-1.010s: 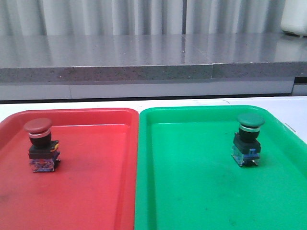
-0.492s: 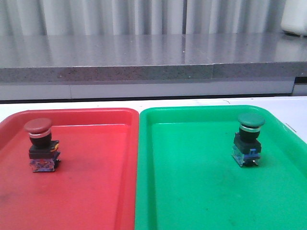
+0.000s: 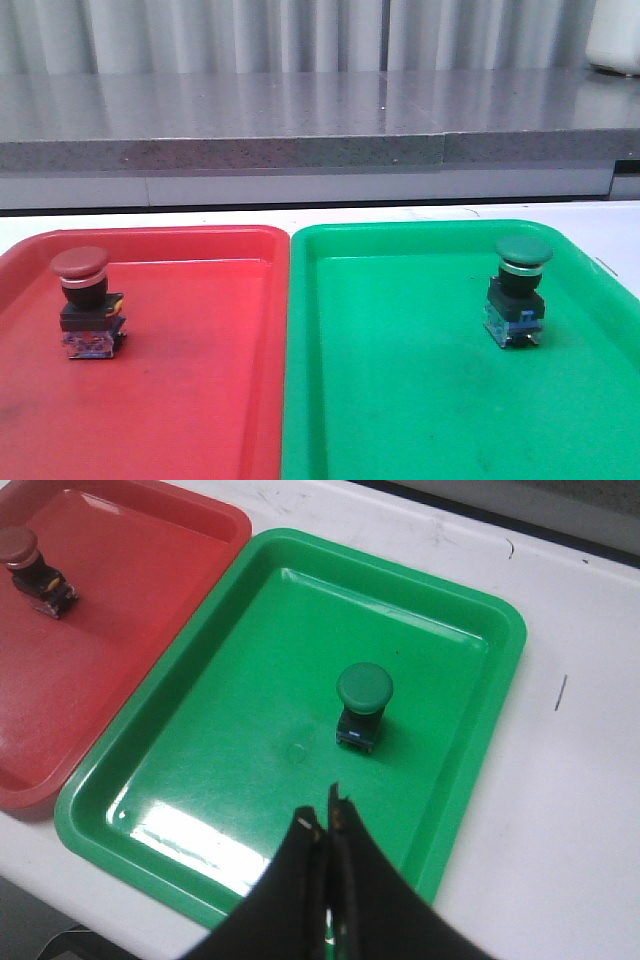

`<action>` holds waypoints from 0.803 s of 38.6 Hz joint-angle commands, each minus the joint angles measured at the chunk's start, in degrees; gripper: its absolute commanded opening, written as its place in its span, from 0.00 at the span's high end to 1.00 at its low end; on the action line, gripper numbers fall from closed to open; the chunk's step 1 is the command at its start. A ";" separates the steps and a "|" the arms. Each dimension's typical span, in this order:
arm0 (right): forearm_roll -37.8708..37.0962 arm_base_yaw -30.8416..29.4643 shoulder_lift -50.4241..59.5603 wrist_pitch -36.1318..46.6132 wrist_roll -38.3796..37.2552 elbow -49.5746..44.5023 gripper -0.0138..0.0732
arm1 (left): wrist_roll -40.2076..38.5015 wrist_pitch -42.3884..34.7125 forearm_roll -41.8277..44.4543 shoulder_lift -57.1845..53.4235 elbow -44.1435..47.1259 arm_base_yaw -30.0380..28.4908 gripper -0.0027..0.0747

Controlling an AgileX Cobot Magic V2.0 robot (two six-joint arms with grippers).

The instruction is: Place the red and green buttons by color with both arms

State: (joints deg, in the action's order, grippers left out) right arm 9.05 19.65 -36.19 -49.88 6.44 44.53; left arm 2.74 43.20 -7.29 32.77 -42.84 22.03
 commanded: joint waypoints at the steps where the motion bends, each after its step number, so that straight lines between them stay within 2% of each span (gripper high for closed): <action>1: -0.20 -0.01 0.10 3.33 -0.08 1.43 0.91 | -0.25 -4.04 -0.66 0.21 -1.33 0.47 0.99; 8: -0.20 -0.01 0.10 3.31 -0.08 1.43 0.91 | -0.25 -7.61 1.38 -2.26 1.25 -0.23 0.99; 20: -0.20 -0.01 0.10 3.31 -0.08 1.43 0.91 | -0.25 -26.06 3.49 -18.48 19.61 -13.45 0.99; 31: -0.20 -0.01 0.10 3.31 -0.08 1.43 0.91 | -0.25 -35.28 3.49 -33.36 36.07 -21.72 0.99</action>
State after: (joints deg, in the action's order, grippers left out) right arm 9.05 19.65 -36.19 -49.88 6.37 44.53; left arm 2.74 15.65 -3.62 1.28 -8.20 1.95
